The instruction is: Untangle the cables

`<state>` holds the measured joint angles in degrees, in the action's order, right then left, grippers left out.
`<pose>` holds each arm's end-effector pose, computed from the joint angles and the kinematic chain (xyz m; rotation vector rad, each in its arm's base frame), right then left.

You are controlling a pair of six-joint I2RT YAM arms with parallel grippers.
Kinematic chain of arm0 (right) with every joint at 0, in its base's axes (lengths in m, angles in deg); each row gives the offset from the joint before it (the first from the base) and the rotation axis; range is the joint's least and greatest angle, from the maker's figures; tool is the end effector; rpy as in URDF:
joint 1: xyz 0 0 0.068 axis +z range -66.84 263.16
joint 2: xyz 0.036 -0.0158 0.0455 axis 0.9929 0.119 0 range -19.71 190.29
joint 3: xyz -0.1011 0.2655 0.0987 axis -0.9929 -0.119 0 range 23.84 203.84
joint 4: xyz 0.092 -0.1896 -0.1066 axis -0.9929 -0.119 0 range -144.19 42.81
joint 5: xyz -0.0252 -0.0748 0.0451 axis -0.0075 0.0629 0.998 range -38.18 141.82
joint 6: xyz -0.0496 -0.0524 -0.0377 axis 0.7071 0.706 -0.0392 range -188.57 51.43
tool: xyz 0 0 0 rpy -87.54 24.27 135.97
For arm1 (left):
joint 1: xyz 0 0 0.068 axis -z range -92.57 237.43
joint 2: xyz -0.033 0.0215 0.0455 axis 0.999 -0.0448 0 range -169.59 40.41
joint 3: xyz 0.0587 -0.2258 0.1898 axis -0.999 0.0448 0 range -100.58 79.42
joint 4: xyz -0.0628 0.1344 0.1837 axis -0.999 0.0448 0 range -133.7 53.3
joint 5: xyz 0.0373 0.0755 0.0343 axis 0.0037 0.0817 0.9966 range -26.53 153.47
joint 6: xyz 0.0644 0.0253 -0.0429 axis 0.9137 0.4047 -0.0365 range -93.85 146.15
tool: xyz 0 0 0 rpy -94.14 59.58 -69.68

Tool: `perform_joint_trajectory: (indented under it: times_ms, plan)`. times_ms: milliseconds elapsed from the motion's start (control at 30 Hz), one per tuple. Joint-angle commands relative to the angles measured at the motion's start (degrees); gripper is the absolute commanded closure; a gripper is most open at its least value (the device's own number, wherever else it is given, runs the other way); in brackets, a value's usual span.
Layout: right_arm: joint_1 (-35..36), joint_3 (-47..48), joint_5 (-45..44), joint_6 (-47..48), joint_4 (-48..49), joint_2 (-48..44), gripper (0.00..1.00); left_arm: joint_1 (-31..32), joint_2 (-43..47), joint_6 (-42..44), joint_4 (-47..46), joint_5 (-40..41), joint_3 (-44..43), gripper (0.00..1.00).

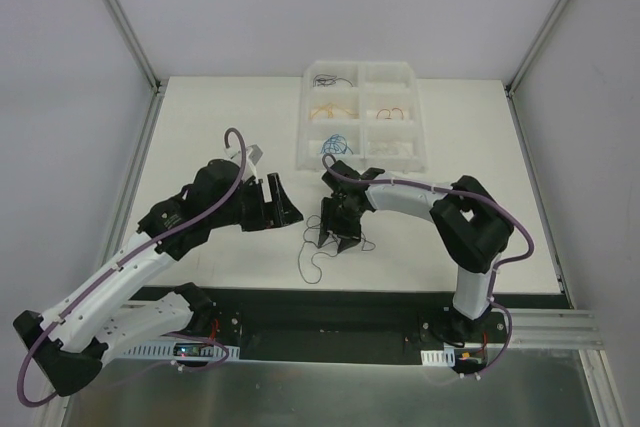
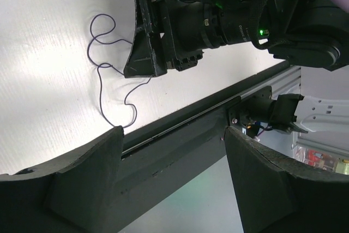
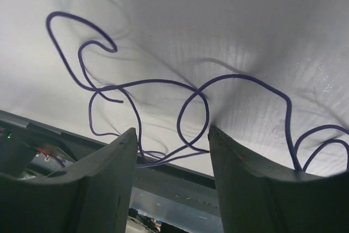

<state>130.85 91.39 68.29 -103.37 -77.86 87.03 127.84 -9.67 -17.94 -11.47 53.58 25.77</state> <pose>0.2274 0.2794 0.1697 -0.4119 2.9635 0.6756 0.1230 -0.1205 0.3426 0.0429 2.2479 -1.0390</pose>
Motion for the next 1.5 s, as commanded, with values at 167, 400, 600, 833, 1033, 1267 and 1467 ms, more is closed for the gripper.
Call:
perform_joint_trajectory:
  times_ms: [167, 400, 600, 833, 1033, 1267, 1467]
  plan:
    - [0.4, 1.62, -5.83, -0.8, 0.97, 0.4, 0.67, -0.68, 1.57, -1.34, 0.82, 1.01, 1.44, 0.27]
    - [0.31, 2.15, -8.82, 8.95, 0.0, -8.89, 1.0, -0.68, -0.8, -1.08, 0.91, 1.98, 0.39, 0.27]
    - [-0.74, 3.81, -9.7, 19.06, -1.93, -19.19, 1.0, -0.85, -1.42, -0.91, 0.64, 5.49, -1.19, 0.25]
    - [-4.35, 9.79, 6.08, 21.71, -2.72, -22.28, 1.0, -0.94, -2.12, 9.54, -11.99, -3.28, -3.21, 0.23]
    - [-4.96, 10.24, 19.2, 19.0, 1.3, -24.37, 1.0, -1.11, -6.33, 16.84, -13.42, -9.34, -6.64, 0.17]
    - [-7.16, 5.23, 23.52, 11.35, 9.14, -30.27, 1.0, -1.2, -11.7, 17.73, -12.36, -18.49, -6.91, 0.3]
    - [-8.31, 2.41, 25.89, 8.97, 12.66, -33.61, 1.0, -1.12, -13.89, 16.41, -13.33, -19.81, -6.55, 0.62]
